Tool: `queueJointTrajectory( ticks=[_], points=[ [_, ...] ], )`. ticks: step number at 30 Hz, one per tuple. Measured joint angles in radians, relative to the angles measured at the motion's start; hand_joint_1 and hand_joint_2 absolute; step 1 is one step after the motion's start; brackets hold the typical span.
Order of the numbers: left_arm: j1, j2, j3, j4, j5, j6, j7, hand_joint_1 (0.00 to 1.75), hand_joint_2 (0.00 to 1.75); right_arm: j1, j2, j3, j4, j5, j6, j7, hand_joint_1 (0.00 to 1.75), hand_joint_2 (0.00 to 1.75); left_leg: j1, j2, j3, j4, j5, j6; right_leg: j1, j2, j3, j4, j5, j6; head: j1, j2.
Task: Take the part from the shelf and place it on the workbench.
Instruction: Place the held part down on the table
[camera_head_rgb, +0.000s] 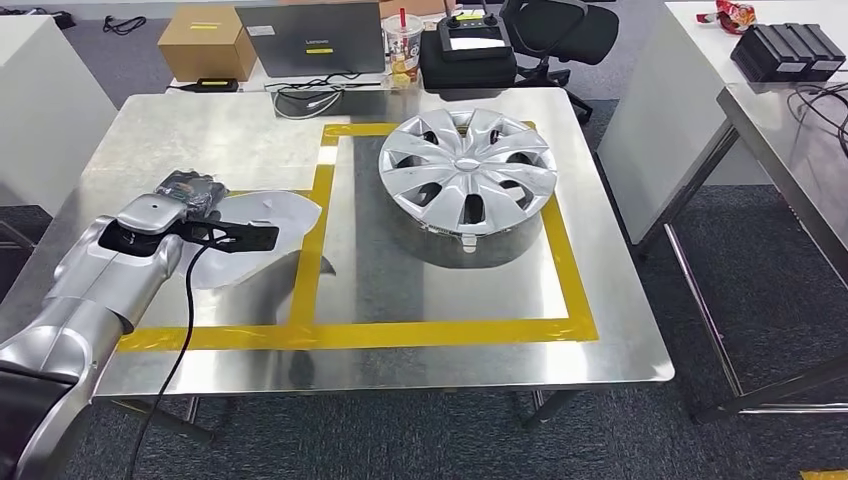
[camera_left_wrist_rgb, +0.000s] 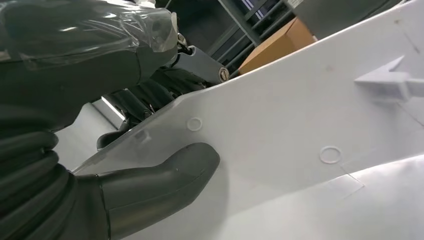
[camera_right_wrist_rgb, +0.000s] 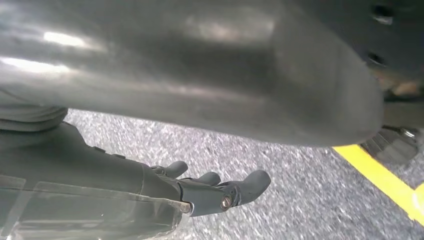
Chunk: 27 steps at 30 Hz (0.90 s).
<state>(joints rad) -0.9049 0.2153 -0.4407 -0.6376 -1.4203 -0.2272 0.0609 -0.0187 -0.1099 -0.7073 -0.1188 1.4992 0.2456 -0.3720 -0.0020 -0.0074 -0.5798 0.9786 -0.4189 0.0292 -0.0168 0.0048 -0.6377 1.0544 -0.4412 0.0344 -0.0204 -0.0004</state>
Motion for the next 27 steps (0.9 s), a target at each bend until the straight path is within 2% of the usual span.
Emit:
queueJointTrajectory(
  ticks=[1, 2, 4, 6, 8, 10, 11, 12, 13, 14, 16, 17, 19, 21, 22, 23, 25, 26, 27],
  points=[
    [0.000, 0.001, 0.008, 0.009, -0.002, -0.001, 0.000, 1.31, 1.75, -0.001, 0.000, 0.000, -0.002, 0.000, 0.000, 0.001, 0.00, 0.00, -0.002, -0.001, -0.002, 0.004, -0.004, -0.005, 0.001, -0.001, 0.023, -0.044, 0.014, -0.006, -0.001, 0.000],
    [0.000, 0.002, 0.016, 0.017, -0.003, -0.001, -0.004, 0.87, 1.75, -0.001, 0.000, 0.000, -0.005, 0.000, 0.000, 0.002, 0.00, 0.00, -0.004, -0.001, -0.003, 0.007, -0.007, -0.010, 0.003, -0.001, 0.033, -0.063, 0.020, -0.014, -0.002, 0.000],
    [0.002, 0.005, 0.028, 0.031, -0.005, -0.001, -0.023, 0.00, 1.75, -0.002, 0.000, 0.003, -0.009, 0.001, 0.002, 0.003, 0.00, 0.00, -0.004, 0.000, -0.004, 0.008, -0.009, -0.018, 0.003, 0.000, 0.034, -0.062, 0.022, -0.026, -0.003, 0.000],
    [0.006, 0.010, 0.038, 0.037, -0.006, 0.006, -0.053, 0.00, 1.75, -0.005, 0.000, 0.007, -0.013, 0.003, 0.009, -0.001, 0.00, 0.00, 0.000, 0.001, -0.016, 0.032, -0.026, -0.028, -0.002, 0.001, 0.035, -0.065, 0.025, -0.035, -0.006, 0.000],
    [0.013, 0.014, 0.050, 0.041, -0.005, 0.018, -0.076, 0.00, 1.75, -0.009, -0.001, 0.011, -0.018, 0.004, 0.016, -0.005, 0.00, 0.00, 0.005, 0.001, -0.061, 0.128, -0.080, -0.040, -0.007, 0.001, 0.037, -0.066, 0.025, -0.042, -0.011, 0.000],
    [0.028, 0.015, 0.062, 0.046, 0.001, 0.029, -0.087, 0.00, 0.87, -0.012, -0.001, 0.014, -0.023, 0.003, 0.019, -0.007, 0.00, 0.00, 0.011, 0.002, -0.124, 0.260, -0.133, -0.049, -0.006, 0.002, 0.037, -0.065, 0.025, -0.046, -0.013, 0.000],
    [0.038, 0.015, 0.068, 0.047, 0.008, 0.034, -0.091, 0.00, 0.44, -0.012, 0.000, 0.015, -0.024, 0.003, 0.019, -0.007, 0.00, 0.00, 0.013, 0.002, -0.143, 0.294, -0.139, -0.051, -0.006, 0.002, 0.037, -0.065, 0.024, -0.046, -0.014, 0.000],
    [0.046, 0.015, 0.076, 0.048, 0.020, 0.039, -0.097, 0.00, 0.00, -0.013, 0.000, 0.015, -0.026, 0.002, 0.019, -0.007, 0.00, 0.00, 0.014, 0.002, -0.144, 0.290, -0.126, -0.051, -0.006, 0.002, 0.038, -0.065, 0.024, -0.046, -0.014, 0.000],
    [0.052, 0.014, 0.086, 0.048, 0.041, 0.045, -0.105, 0.00, 0.00, -0.013, 0.001, 0.016, -0.028, 0.001, 0.019, -0.007, 0.00, 0.00, 0.015, 0.002, -0.126, 0.246, -0.097, -0.050, -0.006, 0.002, 0.038, -0.065, 0.024, -0.046, -0.014, 0.000],
    [0.057, 0.014, 0.101, 0.045, 0.072, 0.054, -0.116, 0.00, 0.00, -0.013, 0.001, 0.016, -0.030, 0.000, 0.018, -0.007, 0.00, 0.00, 0.015, 0.002, -0.092, 0.174, -0.059, -0.047, -0.005, 0.002, 0.039, -0.065, 0.024, -0.045, -0.014, 0.000],
    [0.069, 0.012, 0.147, 0.027, 0.162, 0.079, -0.144, 0.00, 0.00, -0.014, 0.003, 0.016, -0.034, -0.004, 0.017, -0.007, 0.00, 0.00, 0.011, 0.002, -0.030, 0.050, -0.014, -0.038, -0.001, 0.003, 0.039, -0.065, 0.024, -0.042, -0.014, 0.000],
    [0.079, 0.010, 0.177, 0.013, 0.212, 0.091, -0.157, 0.00, 0.00, -0.013, 0.004, 0.016, -0.035, -0.007, 0.016, -0.007, 0.00, 0.00, 0.007, 0.003, -0.014, 0.020, -0.008, -0.034, 0.001, 0.003, 0.038, -0.065, 0.024, -0.038, -0.014, 0.000],
    [0.108, 0.003, 0.242, -0.025, 0.298, 0.104, -0.178, 0.00, 0.00, -0.012, 0.006, 0.016, -0.036, -0.010, 0.014, -0.006, 0.00, 0.00, 0.002, 0.003, -0.009, 0.013, -0.009, -0.024, 0.001, 0.003, 0.037, -0.068, 0.027, -0.026, -0.014, 0.000],
    [0.143, -0.010, 0.303, -0.077, 0.389, 0.109, -0.210, 0.00, 0.00, -0.008, 0.007, 0.016, -0.036, -0.014, 0.012, -0.006, 0.00, 0.00, 0.005, 0.005, -0.003, 0.003, -0.002, -0.009, 0.000, 0.002, 0.029, -0.055, 0.018, -0.019, -0.012, 0.000],
    [0.163, -0.022, 0.335, -0.111, 0.458, 0.106, -0.240, 0.00, 0.00, -0.006, 0.008, 0.016, -0.036, -0.017, 0.010, -0.006, 0.00, 0.00, 0.007, 0.006, -0.001, -0.003, 0.002, -0.002, 0.000, 0.002, 0.014, -0.024, 0.001, -0.019, -0.011, 0.000],
    [0.187, -0.039, 0.374, -0.154, 0.558, 0.089, -0.285, 0.00, 0.00, -0.003, 0.008, 0.016, -0.036, -0.021, 0.005, -0.006, 0.00, 0.00, 0.009, 0.007, 0.001, -0.007, 0.005, 0.003, -0.001, 0.001, -0.012, 0.030, -0.025, -0.022, -0.010, 0.000],
    [0.250, -0.083, 0.464, -0.262, 0.861, -0.012, -0.402, 0.00, 0.00, 0.004, 0.008, 0.015, -0.036, -0.029, -0.004, -0.006, 0.00, 0.00, 0.005, 0.006, 0.000, -0.007, 0.005, 0.007, -0.001, 0.001, -0.077, 0.173, -0.083, -0.028, -0.009, 0.000],
    [0.285, -0.108, 0.508, -0.323, 1.031, -0.077, -0.459, 0.00, 0.00, 0.007, 0.008, 0.015, -0.036, -0.030, -0.007, -0.006, 0.00, 0.00, 0.004, 0.006, 0.000, -0.007, 0.005, 0.008, -0.001, 0.001, -0.100, 0.222, -0.099, -0.026, -0.008, 0.000],
    [0.321, -0.133, 0.545, -0.387, 1.192, -0.135, -0.500, 0.00, 0.00, 0.010, 0.008, 0.015, -0.036, -0.031, -0.010, -0.006, 0.00, 0.00, 0.003, 0.006, 0.000, -0.006, 0.004, 0.008, -0.001, 0.001, -0.105, 0.233, -0.099, -0.021, -0.008, 0.000]
  ],
)
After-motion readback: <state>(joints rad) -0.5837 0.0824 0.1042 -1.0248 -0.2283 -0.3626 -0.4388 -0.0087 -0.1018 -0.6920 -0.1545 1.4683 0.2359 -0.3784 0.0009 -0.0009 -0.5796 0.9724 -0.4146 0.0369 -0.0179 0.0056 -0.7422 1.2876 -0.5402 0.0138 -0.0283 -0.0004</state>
